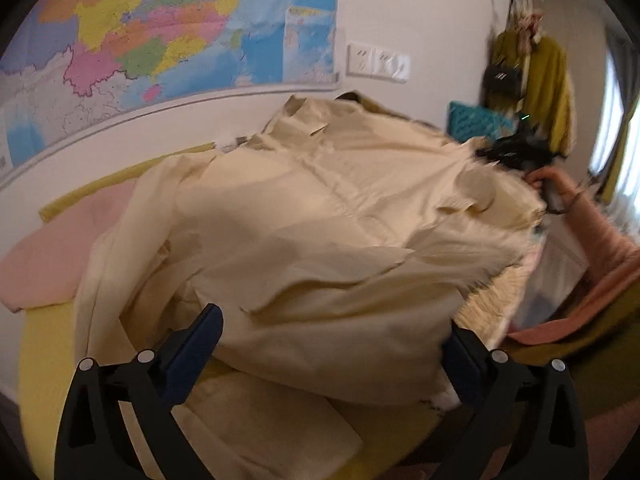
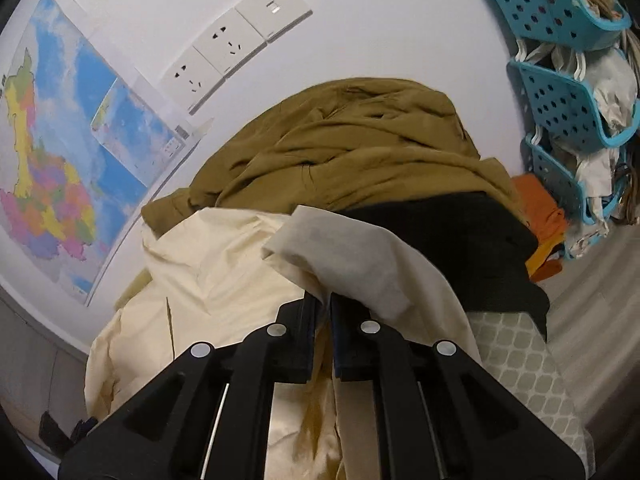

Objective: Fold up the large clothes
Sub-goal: 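Hold the cream shirt hem up with the right gripper while the left gripper grasps the shirt body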

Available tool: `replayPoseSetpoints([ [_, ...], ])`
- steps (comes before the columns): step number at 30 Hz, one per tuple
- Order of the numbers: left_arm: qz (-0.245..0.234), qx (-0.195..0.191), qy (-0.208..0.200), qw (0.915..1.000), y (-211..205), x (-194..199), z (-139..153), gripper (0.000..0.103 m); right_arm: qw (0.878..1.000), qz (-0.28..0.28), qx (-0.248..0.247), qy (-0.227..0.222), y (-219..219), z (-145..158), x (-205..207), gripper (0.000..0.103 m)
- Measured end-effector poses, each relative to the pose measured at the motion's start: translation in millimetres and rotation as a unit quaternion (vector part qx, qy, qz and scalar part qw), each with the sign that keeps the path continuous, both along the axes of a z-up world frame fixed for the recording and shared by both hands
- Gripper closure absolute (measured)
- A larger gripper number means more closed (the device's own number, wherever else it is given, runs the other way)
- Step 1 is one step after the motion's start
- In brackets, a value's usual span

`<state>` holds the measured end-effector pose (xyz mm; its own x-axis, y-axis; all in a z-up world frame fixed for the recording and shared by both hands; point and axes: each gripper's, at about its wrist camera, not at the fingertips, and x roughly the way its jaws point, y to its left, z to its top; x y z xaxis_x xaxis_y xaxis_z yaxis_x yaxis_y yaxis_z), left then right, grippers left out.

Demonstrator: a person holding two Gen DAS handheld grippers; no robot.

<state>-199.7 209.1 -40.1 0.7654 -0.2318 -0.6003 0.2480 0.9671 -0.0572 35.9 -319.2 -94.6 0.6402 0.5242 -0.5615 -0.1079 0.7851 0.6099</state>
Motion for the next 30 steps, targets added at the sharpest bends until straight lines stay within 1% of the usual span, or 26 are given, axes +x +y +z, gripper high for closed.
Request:
replayPoseSetpoints([
  [1, -0.002, -0.007, -0.004, 1.0, 4, -4, 0, 0.006, 1.0, 0.001, 0.001, 0.002, -1, -1, -1, 0.097],
  [3, -0.018, -0.05, -0.003, 0.9986, 15, -11, -4, 0.007, 1.0, 0.003, -0.014, 0.003, 4, -2, -3, 0.097],
  [5, -0.033, -0.073, -0.019, 0.9966, 23, -20, -1, 0.007, 1.0, 0.0, -0.006, 0.004, 0, -4, -3, 0.097],
  [6, -0.026, -0.086, -0.032, 0.9955, 31, -27, 2, 0.007, 1.0, -0.001, 0.008, 0.008, -4, -7, -1, 0.097],
  [8, -0.022, -0.151, -0.053, 0.9869, 49, -38, 9, 0.007, 1.0, -0.004, 0.018, 0.018, -6, -11, 3, 0.097],
  [9, -0.014, -0.168, -0.063, 0.9837, 54, -41, 11, 0.007, 1.0, -0.003, 0.011, 0.018, -3, -10, 5, 0.097],
  [10, 0.008, -0.17, -0.06, 0.9836, 56, -38, 12, 0.007, 1.0, -0.003, 0.005, 0.018, 0, -10, 6, 0.097],
  [11, 0.023, -0.163, -0.042, 0.9854, 55, -29, 10, 0.007, 1.0, 0.001, -0.005, 0.017, 5, -8, 6, 0.097],
  [12, 0.04, -0.149, -0.011, 0.988, 52, -15, 5, 0.007, 1.0, 0.005, -0.021, 0.013, 10, -6, 5, 0.097],
  [13, 0.053, -0.128, 0.027, 0.9901, 48, 4, -4, 0.007, 1.0, 0.007, -0.029, 0.011, 13, -3, 6, 0.097],
  [14, 0.067, -0.107, 0.054, 0.9905, 43, 18, -13, 0.007, 1.0, 0.009, -0.029, 0.01, 13, -1, 5, 0.097],
  [15, 0.082, -0.086, 0.094, 0.9885, 39, 38, -24, 0.007, 1.0, 0.011, -0.023, 0.009, 13, 1, 3, 0.097],
  [16, 0.085, -0.081, 0.117, 0.9862, 37, 50, -31, 0.007, 1.0, 0.014, -0.018, 0.009, 12, 2, 2, 0.096],
  [18, 0.102, -0.084, 0.157, 0.9787, 38, 78, -43, 0.006, 1.0, 0.024, -0.012, 0.008, 11, 4, -1, 0.092],
  [19, 0.109, -0.089, 0.165, 0.9762, 40, 85, -45, 0.006, 0.999, 0.028, -0.013, 0.009, 12, 4, -3, 0.086],
  [20, 0.111, -0.093, 0.164, 0.9757, 41, 89, -43, 0.006, 0.999, 0.038, -0.008, 0.014, 14, 3, -5, 0.07],
  [21, 0.113, -0.098, 0.169, 0.9742, 41, 94, -43, 0.006, 0.999, 0.051, -0.002, 0.018, 17, 2, -6, 0.06],
  [22, 0.119, -0.101, 0.17, 0.973, 41, 98, -43, 0.006, 0.997, 0.069, 0.004, 0.019, 22, 1, -9, 0.044],
  [23, 0.123, -0.102, 0.17, 0.9724, 40, 101, -42, 0.006, 0.997, 0.08, 0.002, 0.016, 27, 1, -11, 0.033],
  [24, 0.126, -0.102, 0.167, 0.9725, 38, 104, -41, 0.02, 0.994, 0.103, -0.012, 0.016, 38, 0, -14, 0.031],
  [25, 0.127, -0.107, 0.164, 0.9724, 36, 105, -40, 0.034, 0.993, 0.114, -0.027, 0.017, 45, -1, -14, 0.032],
  [26, 0.131, -0.114, 0.166, 0.9706, 36, 108, -39, 0.054, 0.992, 0.118, -0.048, 0.018, 52, -3, -15, 0.048],
  [27, 0.141, -0.12, 0.168, 0.9682, 36, 112, -39, 0.065, 0.99, 0.123, -0.062, 0.02, 59, -4, -15, 0.062],
  [28, 0.153, -0.116, 0.16, 0.9684, 37, 113, -33, 0.071, 0.988, 0.139, -0.061, 0.023, 65, -6, -15, 0.085],
  [29, 0.167, -0.108, 0.152, 0.9681, 42, 113, -28, 0.079, 0.988, 0.147, -0.045, 0.022, 66, -4, -16, 0.09],
  [30, 0.179, -0.105, 0.145, 0.9675, 47, 109, -18, 0.084, 0.988, 0.148, -0.038, 0.019, 66, 0, -17, 0.094],
])
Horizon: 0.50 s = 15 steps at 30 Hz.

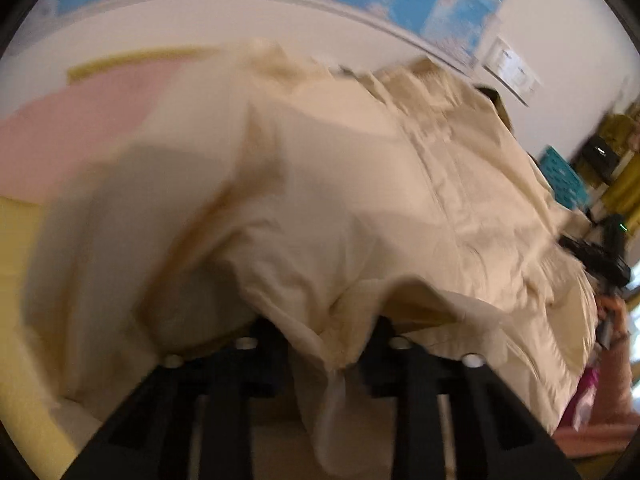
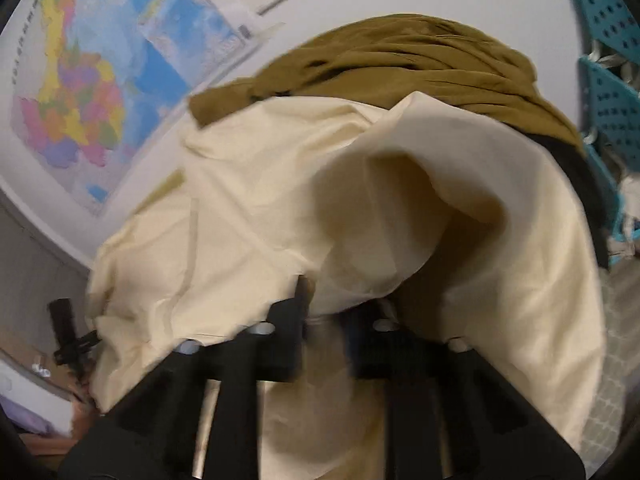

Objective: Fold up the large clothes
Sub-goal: 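Hold the cream shirt hem up with the right gripper while the left gripper grasps the shirt body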

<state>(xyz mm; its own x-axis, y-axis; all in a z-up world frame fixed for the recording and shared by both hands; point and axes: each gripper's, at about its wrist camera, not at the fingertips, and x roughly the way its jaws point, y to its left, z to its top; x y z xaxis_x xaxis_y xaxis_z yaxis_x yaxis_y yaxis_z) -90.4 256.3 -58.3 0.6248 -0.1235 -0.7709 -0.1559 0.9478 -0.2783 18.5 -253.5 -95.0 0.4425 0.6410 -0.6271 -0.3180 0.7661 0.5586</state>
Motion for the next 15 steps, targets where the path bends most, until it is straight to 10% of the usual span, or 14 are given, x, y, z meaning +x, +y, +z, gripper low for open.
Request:
replayPoseSetpoints([
  [5, 0.026, 0.044, -0.057, 0.997, 17, -28, 56, 0.086, 0.995, 0.011, 0.067, -0.071, -8, 43, -30, 0.098],
  [9, -0.018, 0.065, -0.024, 0.9975, -6, -26, 32, 0.069, 0.999, -0.04, 0.034, 0.004, -22, -4, -3, 0.096],
  [15, -0.099, 0.141, -0.031, 0.9845, -51, -51, 18, 0.032, 0.996, -0.083, 0.007, 0.016, -49, -4, -13, 0.055],
])
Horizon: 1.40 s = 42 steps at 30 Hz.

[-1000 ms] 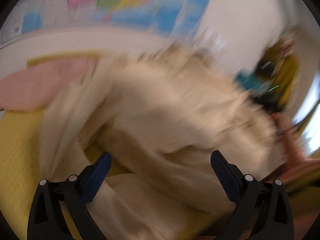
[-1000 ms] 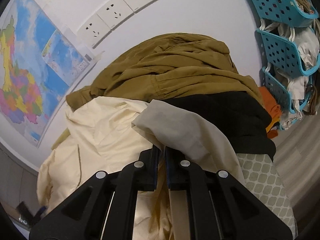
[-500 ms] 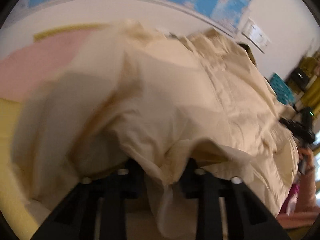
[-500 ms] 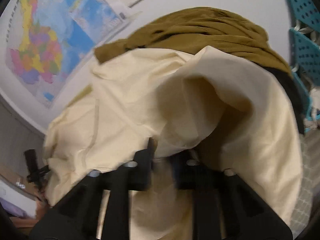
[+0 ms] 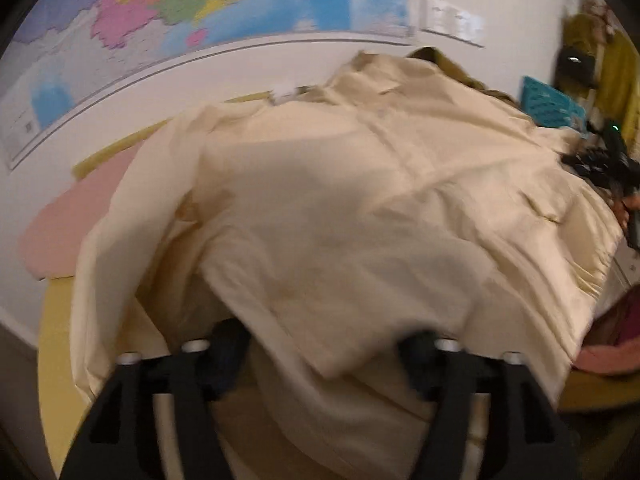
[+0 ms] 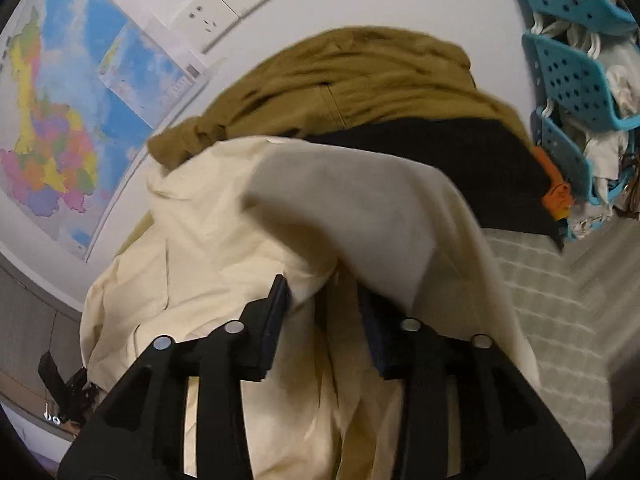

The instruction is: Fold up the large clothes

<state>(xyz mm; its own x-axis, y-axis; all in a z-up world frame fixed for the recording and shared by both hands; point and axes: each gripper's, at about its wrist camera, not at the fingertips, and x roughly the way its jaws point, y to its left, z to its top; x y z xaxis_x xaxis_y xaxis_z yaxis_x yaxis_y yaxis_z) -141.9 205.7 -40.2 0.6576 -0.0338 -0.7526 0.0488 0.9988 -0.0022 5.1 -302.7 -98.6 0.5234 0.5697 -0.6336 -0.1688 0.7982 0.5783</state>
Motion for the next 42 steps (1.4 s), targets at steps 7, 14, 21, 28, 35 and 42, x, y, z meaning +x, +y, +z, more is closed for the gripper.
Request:
replayPoseSetpoints([
  [7, -0.009, 0.005, -0.028, 0.9996, -2, -15, 14, 0.032, 0.994, 0.096, -0.048, -0.009, 35, 11, -60, 0.023],
  [14, -0.045, 0.034, -0.058, 0.9967, -16, -24, 25, 0.032, 0.994, 0.086, -0.07, -0.004, 26, -10, -67, 0.09],
  [21, -0.088, 0.014, -0.157, 0.9835, -23, -44, 70, 0.014, 0.993, 0.038, -0.056, -0.101, -11, 47, -76, 0.021],
  [28, -0.128, 0.051, -0.123, 0.9828, -75, 23, 72, 0.014, 0.997, -0.03, -0.059, -0.034, -58, 16, -27, 0.012],
  [35, -0.166, 0.026, -0.082, 0.9823, -115, 94, 62, 0.014, 0.996, 0.0, 0.088, 0.019, -80, -28, -10, 0.015],
  [42, -0.206, 0.033, -0.052, 0.9767, -152, 129, 50, 0.014, 0.999, 0.05, 0.006, 0.008, -45, -15, -7, 0.097],
])
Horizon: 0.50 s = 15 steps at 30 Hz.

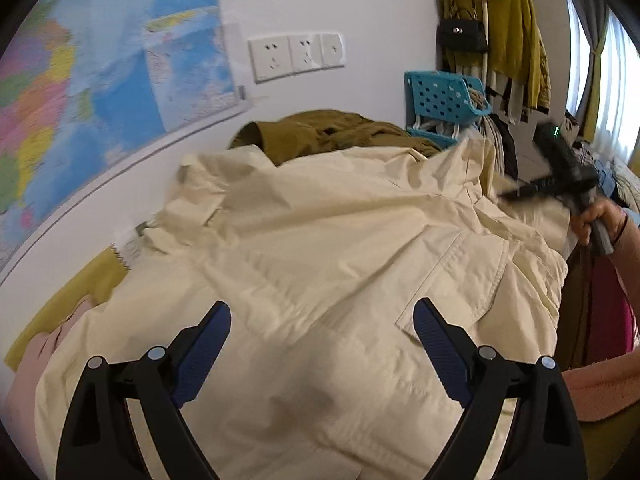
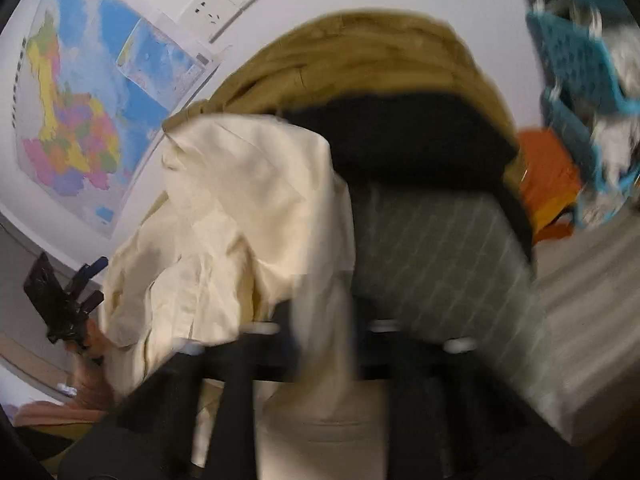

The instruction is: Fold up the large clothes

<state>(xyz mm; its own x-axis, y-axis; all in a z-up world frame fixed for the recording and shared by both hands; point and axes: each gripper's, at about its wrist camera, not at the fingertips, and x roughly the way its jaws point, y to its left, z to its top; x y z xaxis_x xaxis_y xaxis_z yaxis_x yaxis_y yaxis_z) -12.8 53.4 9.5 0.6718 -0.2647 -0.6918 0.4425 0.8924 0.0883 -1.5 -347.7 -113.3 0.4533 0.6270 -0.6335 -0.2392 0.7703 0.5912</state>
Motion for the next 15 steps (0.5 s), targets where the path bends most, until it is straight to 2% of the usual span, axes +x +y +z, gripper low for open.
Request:
replayPoseSetpoints([
  [2, -0.006, 0.0, 0.011, 0.9999, -6, 8, -3, 0.014, 0.998, -0.02, -0.018, -0.053, -10, 42, -2, 0.097],
  [5, -0.013, -0.002, 0.019, 0.9997, -9, 15, -5, 0.014, 0.985, -0.042, -0.098, -0.139, -12, 118, -13, 0.097],
  [6, -0.015, -0.007, 0.021, 0.9996, -8, 18, -5, 0.014, 0.975, -0.042, -0.137, -0.172, -1, 148, -20, 0.097],
  [8, -0.014, -0.017, 0.026, 0.9994, -7, 23, -6, 0.014, 0.957, -0.022, -0.192, -0.217, 27, 179, -31, 0.097],
  [9, -0.014, -0.023, 0.028, 0.9993, -6, 25, -6, 0.014, 0.937, 0.007, -0.242, -0.252, 59, 196, -42, 0.096],
  [11, -0.012, -0.037, 0.035, 0.9986, -3, 31, -8, 0.014, 0.913, 0.051, -0.287, -0.285, 103, 205, -51, 0.093],
  [12, -0.011, -0.041, 0.038, 0.9984, -3, 32, -8, 0.014, 0.898, 0.091, -0.305, -0.303, 138, 207, -59, 0.092],
  [15, -0.006, -0.053, 0.041, 0.9978, 3, 32, -11, 0.014, 0.877, 0.176, -0.317, -0.316, 203, 197, -72, 0.092],
])
